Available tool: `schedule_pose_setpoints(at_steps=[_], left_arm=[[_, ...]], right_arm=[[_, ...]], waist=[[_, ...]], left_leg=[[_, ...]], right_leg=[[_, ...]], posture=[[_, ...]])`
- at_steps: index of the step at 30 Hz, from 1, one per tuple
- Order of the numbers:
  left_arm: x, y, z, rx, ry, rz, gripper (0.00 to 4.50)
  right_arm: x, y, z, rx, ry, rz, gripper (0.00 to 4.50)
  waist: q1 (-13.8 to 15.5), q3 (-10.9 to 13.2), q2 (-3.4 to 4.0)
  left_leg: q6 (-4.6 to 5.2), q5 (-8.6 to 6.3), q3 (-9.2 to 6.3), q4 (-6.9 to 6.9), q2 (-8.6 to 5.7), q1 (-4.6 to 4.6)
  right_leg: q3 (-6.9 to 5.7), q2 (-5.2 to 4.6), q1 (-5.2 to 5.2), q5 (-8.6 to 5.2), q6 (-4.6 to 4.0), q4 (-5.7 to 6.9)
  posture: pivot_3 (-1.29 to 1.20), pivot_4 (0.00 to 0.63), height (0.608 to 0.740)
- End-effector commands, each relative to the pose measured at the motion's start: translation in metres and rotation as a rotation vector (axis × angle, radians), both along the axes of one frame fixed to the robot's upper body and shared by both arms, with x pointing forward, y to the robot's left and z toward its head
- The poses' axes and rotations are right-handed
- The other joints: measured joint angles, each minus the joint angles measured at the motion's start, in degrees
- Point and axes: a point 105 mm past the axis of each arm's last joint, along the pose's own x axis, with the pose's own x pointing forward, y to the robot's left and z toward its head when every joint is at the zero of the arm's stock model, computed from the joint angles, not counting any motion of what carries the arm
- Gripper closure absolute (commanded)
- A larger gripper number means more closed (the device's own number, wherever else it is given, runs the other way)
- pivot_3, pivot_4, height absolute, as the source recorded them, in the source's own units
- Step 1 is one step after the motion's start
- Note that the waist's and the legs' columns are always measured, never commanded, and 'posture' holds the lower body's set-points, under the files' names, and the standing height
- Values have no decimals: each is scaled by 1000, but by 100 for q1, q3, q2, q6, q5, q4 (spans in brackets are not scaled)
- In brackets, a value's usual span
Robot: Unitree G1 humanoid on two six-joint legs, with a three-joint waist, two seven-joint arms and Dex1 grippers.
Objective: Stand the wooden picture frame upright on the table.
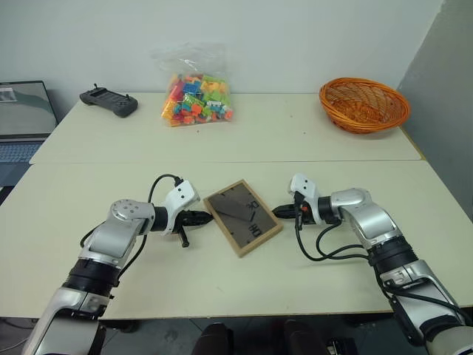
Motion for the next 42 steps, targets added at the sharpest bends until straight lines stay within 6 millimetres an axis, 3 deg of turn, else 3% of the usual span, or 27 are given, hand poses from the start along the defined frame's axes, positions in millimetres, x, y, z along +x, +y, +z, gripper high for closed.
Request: schedule_pose_setpoints(at_steps=[1, 7, 15, 18, 22, 28, 37, 42], left_arm=[[10, -12, 6, 7, -44, -31, 4457], [10, -16, 8, 23, -31, -65, 4457], [-1, 32, 22, 64, 40, -32, 4457], [-9, 35, 29, -72, 174, 2, 4012], [-27, 25, 42, -374, 450, 68, 3094], [-35, 27, 36, -623, 714, 251, 1819], [-42, 7, 16, -687, 864, 285, 110], [-43, 5, -14, -587, 909, 360, 25]], right_arm=[[-9, 13, 10, 18, -13, 75, 4500], [-2, 9, 11, -12, -32, 60, 4500], [15, -15, 19, -51, -83, -1, 4500], [15, -13, 22, -37, -92, 2, 4500], [12, -11, 22, -30, -93, 12, 4500], [5, -10, 19, -22, -87, 13, 4500], [-5, -2, 14, -24, -72, 31, 4500], [-6, 9, 13, -15, -72, 43, 4500]], waist=[[5, 0, -1], [-9, -1, -1], [-38, 0, -1], [-50, 0, -1], [-57, 0, -1], [-115, 0, -1], [-153, 0, -1], [-152, -3, 2]], left_leg=[[0, 0, 0, 0, -1, 0], [-1, 0, -2, 1, -1, 0], [-2, 1, -1, -1, 1, -1], [-2, 1, -1, -2, 2, -1], [-1, 0, -2, -1, 1, -5], [-1, 1, -11, 0, 2, -4], [-26, 15, -19, -1, 0, -1], [-28, 15, -19, -1, 0, 1]], right_leg=[[-1, 0, 0, 0, 0, 0], [-2, 1, 1, 0, 0, -2], [0, 2, -2, 0, 0, -5], [-1, 3, -2, -1, 0, -4], [-2, 3, -3, -1, 0, -6], [-5, 3, -2, -1, 1, -4], [1, 3, -2, -1, 0, -2], [2, 3, -2, -1, 0, -2]], posture=[[0, 150, 740], [0, 150, 740], [0, 150, 740], [0, 150, 740], [0, 150, 740], [0, 150, 740], [0, 150, 740], [0, 150, 740]])
